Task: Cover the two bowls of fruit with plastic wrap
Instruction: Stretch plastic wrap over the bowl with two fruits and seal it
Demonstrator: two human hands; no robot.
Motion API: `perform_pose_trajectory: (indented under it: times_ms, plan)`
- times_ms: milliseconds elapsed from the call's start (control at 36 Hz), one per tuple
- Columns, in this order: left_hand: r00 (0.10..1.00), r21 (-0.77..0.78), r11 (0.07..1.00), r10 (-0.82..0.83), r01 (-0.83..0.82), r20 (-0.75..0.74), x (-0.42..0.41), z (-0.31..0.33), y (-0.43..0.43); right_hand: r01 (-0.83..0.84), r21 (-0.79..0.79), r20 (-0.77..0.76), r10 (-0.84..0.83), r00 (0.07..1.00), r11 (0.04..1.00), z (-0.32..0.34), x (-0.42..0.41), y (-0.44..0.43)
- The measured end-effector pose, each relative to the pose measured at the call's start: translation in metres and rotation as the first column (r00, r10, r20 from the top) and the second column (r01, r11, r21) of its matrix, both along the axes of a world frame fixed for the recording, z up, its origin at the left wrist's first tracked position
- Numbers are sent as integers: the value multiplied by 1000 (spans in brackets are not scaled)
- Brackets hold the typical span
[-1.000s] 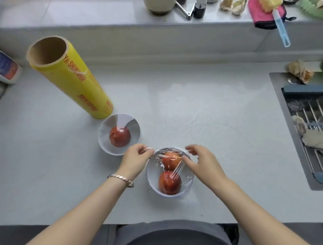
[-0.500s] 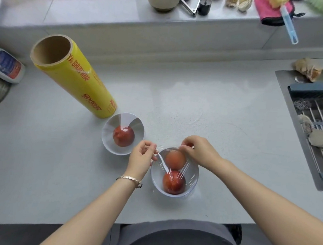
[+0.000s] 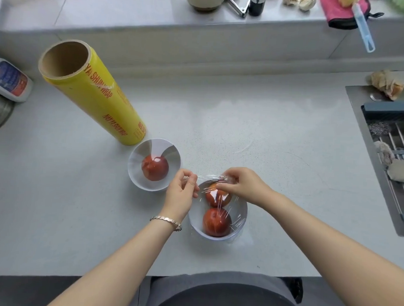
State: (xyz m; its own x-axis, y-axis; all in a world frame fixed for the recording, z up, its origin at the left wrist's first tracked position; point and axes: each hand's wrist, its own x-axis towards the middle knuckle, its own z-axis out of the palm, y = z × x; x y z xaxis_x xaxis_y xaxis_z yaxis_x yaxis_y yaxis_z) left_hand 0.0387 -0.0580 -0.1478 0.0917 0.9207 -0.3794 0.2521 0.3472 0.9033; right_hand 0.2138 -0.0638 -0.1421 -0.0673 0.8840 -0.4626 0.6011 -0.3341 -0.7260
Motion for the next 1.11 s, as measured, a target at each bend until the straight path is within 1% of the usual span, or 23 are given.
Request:
perform_pose_trajectory:
  times_ms: [28, 111, 167, 222, 306, 361, 389, 444, 500, 667, 833, 917, 1028, 1111]
  plan:
    - [1000, 6, 1000, -3, 3, -6, 0, -1, 0, 7, -2, -14, -7, 1000, 1000, 0, 0, 2]
    - [1000, 15, 1000, -8, 8, -8, 0, -2, 0, 102, -57, -182, -110, 977, 993, 2, 3, 4]
    - [1000, 23, 1000, -19, 20, -11, 0, -2, 0, 132, -76, -221, -145, 964, 988, 5, 6, 4]
    - [999, 37, 999, -33, 35, -34, 1, -3, 0, 137, -47, -191, -144, 971, 989, 5, 8, 4]
    - [992, 111, 992, -50, 64, -120, 2, -7, 0, 110, 77, -56, -105, 993, 991, 6, 5, 2]
    - [984, 147, 986, -53, 79, -172, 5, -11, 0, 115, 124, -13, -114, 993, 986, 2, 2, -1]
    - [984, 141, 988, -43, 68, -175, 8, -14, 0, 126, 147, 15, -129, 991, 981, -1, 0, -3]
    - [989, 107, 994, 2, 14, -146, 13, -19, -1, 150, 210, 71, -168, 983, 966, -6, -3, -5]
    - [986, 102, 994, 61, -46, -158, 18, -23, -1, 180, 266, 90, -210, 973, 947, -9, -4, -5]
    - [967, 136, 973, 208, -189, -147, 34, -24, 0, 210, 336, 132, -266, 955, 918, -16, -3, -4]
    - [955, 116, 963, 258, -242, -148, 42, -22, 7, 240, 376, 161, -318, 934, 895, -26, 2, 1]
    - [945, 95, 956, 288, -276, -155, 44, -22, 10, 280, 352, 150, -349, 925, 893, -29, 3, 0]
    - [932, 85, 955, 295, -283, -209, 44, -23, 15, 327, 296, 129, -377, 917, 897, -33, 4, -1]
    - [915, 77, 965, 263, -252, -305, 43, -25, 20, 357, 252, 109, -393, 913, 899, -35, 5, 0]
